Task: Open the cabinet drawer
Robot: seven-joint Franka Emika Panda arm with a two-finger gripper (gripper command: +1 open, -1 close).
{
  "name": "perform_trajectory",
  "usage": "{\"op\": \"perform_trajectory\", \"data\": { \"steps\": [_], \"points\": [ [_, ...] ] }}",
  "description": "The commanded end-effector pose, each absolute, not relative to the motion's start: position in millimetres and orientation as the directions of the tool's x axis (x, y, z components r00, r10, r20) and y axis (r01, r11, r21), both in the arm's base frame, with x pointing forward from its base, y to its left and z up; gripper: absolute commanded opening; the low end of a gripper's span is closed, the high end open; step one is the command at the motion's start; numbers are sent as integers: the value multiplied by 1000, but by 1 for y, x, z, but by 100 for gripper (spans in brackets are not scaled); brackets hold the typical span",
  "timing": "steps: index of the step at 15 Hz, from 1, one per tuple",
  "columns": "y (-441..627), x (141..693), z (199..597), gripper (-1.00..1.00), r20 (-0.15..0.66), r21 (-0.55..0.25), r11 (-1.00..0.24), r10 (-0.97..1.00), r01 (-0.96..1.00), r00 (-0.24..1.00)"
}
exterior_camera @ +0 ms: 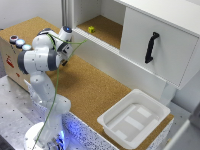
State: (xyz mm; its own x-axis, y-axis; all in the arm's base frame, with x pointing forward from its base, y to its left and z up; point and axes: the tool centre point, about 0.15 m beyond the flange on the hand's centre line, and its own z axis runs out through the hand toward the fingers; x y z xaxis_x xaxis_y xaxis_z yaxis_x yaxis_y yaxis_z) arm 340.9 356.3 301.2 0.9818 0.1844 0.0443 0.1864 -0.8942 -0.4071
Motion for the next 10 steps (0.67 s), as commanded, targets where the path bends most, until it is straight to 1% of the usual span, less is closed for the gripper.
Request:
{"op": "perform_trajectory", "data": {
  "steps": [1,10],
  "points": [
    [338,337,287,-100,67,-476,-858,186,195,980],
    [277,337,273,-100,46,-506,-856,96,106,994]
  ]
}}
